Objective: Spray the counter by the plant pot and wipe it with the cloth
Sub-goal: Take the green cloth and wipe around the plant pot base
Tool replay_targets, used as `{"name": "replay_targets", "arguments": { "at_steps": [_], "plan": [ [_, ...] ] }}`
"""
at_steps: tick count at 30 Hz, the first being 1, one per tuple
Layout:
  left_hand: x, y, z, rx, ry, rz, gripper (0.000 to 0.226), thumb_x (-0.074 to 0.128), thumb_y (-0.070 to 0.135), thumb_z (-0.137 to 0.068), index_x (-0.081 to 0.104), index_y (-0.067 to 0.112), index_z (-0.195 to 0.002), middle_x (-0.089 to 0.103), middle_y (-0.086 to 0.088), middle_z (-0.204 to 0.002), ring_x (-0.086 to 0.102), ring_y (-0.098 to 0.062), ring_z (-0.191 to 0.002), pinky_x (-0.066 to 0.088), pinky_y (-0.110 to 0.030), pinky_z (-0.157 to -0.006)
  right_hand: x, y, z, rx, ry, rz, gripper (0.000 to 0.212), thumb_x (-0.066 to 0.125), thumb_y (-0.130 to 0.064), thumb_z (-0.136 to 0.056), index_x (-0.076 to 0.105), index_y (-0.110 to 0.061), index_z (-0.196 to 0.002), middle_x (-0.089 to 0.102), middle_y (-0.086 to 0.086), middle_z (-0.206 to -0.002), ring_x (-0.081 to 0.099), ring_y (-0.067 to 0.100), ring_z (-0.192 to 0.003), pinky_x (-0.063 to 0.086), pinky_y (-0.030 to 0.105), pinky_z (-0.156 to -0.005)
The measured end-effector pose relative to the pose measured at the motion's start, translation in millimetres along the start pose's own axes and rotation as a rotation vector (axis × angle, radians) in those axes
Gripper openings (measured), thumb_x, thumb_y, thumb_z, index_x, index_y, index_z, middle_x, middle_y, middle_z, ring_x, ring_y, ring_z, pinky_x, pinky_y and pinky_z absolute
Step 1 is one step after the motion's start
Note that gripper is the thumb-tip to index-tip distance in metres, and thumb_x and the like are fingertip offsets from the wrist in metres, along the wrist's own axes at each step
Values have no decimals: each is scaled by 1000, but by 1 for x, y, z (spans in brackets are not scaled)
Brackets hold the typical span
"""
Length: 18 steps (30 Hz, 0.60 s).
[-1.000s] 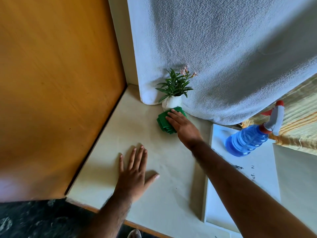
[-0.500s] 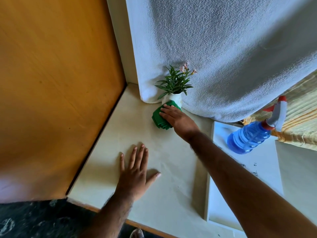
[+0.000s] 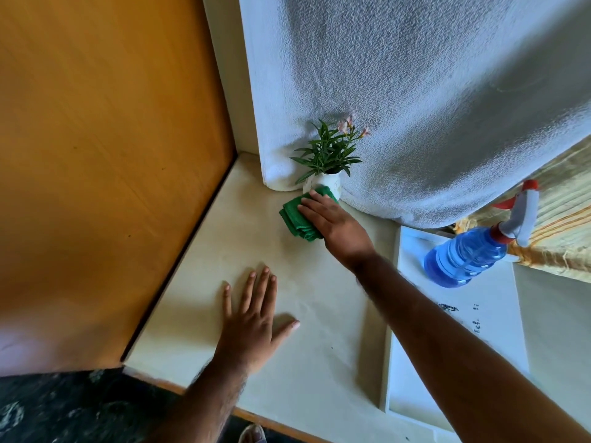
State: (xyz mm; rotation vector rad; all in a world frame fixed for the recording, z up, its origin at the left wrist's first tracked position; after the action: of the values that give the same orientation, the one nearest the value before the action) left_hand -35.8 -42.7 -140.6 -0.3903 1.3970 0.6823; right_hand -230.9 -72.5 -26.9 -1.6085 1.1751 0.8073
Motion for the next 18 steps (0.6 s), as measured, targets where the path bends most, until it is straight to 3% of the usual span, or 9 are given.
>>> {"name": "replay_targets", "arguments": {
  "at_steps": [4,8,12,18],
  "plan": [
    [1,0,0,-2,0,4,99,19,82,-87,4,15,-158,5,-6,-168,7,-27,-154,6,-67,-118,5,12,-1,16,-75,37,49,32,5,-90,60,5,-130,58,22,-139,46,41,-136,33,54,-115],
    [1,0,0,0,1,2,99,18,82,-86,6,15,-158,6,-6,-168,8,-27,-154,6,-67,-118,22,20,16,131,-102,-48,56,50,24,-84,58,2,-135,54,19,-144,43,36,-140,32,49,-118],
    [2,0,0,-7,-7,-1,100,16,83,-86,5,15,-158,5,-5,-168,7,-27,-154,6,-68,-118,20,28,24,279,-82,-151,60,51,21,-84,57,-6,-138,51,13,-148,40,28,-142,35,40,-116],
    [4,-3,-1,-20,-52,-10,101,9,86,-82,-7,18,-156,-7,-4,-167,-3,-26,-154,-1,-66,-119,-24,2,36,216,-14,-87,60,54,22,-83,58,-5,-136,54,13,-146,44,29,-140,39,40,-113]
  ]
}}
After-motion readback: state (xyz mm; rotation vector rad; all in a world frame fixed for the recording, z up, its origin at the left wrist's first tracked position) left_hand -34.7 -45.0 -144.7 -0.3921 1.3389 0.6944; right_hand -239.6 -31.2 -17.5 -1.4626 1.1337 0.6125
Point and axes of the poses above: each hand's wrist, its own z-axis away from the middle knuckle, its own x-axis out of the palm, y = z × x, the point moved 10 cm from there along -z, towards the middle knuckle
